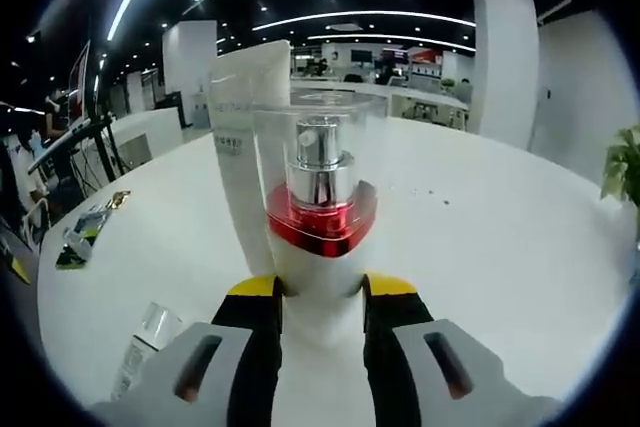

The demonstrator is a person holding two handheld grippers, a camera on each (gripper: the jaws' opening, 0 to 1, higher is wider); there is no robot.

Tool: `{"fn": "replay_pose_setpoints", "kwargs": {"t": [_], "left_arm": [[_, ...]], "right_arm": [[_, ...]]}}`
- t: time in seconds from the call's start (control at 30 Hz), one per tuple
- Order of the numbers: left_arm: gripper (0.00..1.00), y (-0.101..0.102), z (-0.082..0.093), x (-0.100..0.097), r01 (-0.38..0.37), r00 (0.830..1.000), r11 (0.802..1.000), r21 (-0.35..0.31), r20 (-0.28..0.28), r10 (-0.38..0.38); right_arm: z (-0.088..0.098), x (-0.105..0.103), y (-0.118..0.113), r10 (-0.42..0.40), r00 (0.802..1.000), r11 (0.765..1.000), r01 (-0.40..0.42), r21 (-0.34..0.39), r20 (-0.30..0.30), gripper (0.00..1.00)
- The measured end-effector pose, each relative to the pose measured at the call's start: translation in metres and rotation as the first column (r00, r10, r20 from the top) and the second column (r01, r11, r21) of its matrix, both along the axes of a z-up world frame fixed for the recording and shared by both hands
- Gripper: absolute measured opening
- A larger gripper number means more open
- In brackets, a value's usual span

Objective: Arrange the skincare products in the storage area until every visible bottle or jar stands upright without overlapping.

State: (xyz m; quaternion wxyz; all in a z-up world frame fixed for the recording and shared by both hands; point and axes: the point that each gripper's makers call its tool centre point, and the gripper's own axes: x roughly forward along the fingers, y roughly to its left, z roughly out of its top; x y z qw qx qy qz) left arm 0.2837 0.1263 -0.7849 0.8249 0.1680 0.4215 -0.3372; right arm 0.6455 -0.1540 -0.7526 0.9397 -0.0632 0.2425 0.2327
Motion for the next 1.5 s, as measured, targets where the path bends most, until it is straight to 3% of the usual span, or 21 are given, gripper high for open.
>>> {"fn": "replay_pose_setpoints", "kwargs": {"t": [0.23,0.33,0.4,0.6,0.73,0.87,1.07,1.23,1.33,1.47,1.5], "left_arm": [[0.53,0.001,0.0,0.001,0.002,1.0,1.0,0.008,0.005,-0.002],[0.53,0.0,0.001,0.001,0.0,1.0,1.0,-0.003,0.01,0.0],[0.53,0.0,0.001,0.001,0.001,1.0,1.0,0.001,0.01,-0.001],[0.53,0.0,0.002,0.001,0.002,1.0,1.0,0.003,0.017,-0.002],[0.53,0.003,-0.001,0.0,0.004,1.0,1.0,0.028,0.013,-0.004],[0.53,0.005,0.001,0.003,-0.009,0.999,0.999,0.032,0.034,0.007],[0.53,0.008,0.003,0.006,-0.016,0.998,0.999,0.044,0.055,0.014],[0.53,0.008,0.006,0.008,-0.02,0.997,0.999,0.043,0.073,0.017],[0.51,0.007,0.013,0.011,-0.013,0.993,0.999,0.044,0.121,0.008],[0.5,0.007,0.009,0.009,0.003,0.993,0.998,0.063,0.116,-0.011],[0.5,0.007,0.009,0.009,0.0,0.993,0.998,0.063,0.116,-0.007]], "right_arm": [[-0.001,0.001,0.0,0.016,1.0,1.0,-0.016,-0.018,-0.008,0.29],[-0.014,-0.008,-0.004,0.059,0.997,0.986,-0.067,-0.152,-0.058,0.33],[-0.015,-0.014,0.001,0.057,0.997,0.992,-0.062,-0.108,-0.054,0.4],[-0.022,-0.034,-0.005,0.001,0.995,0.998,-0.007,-0.062,-0.097,0.45],[-0.028,-0.056,0.001,-0.041,0.988,0.999,0.045,0.029,-0.147,0.52],[-0.031,-0.08,0.018,-0.041,0.984,0.996,0.053,0.067,-0.175,0.6],[-0.035,-0.117,0.06,0.031,0.973,0.996,-0.01,0.091,-0.23,0.66],[-0.041,-0.136,0.082,0.119,0.965,0.992,-0.126,-0.015,-0.233,0.65],[-0.049,-0.145,0.085,0.146,0.956,0.978,-0.178,-0.109,-0.256,0.54],[-0.062,-0.156,0.082,0.135,0.941,0.963,-0.199,-0.184,-0.31,0.4],[-0.061,-0.153,0.089,0.156,0.947,0.971,-0.199,-0.132,-0.282,0.37]]}}
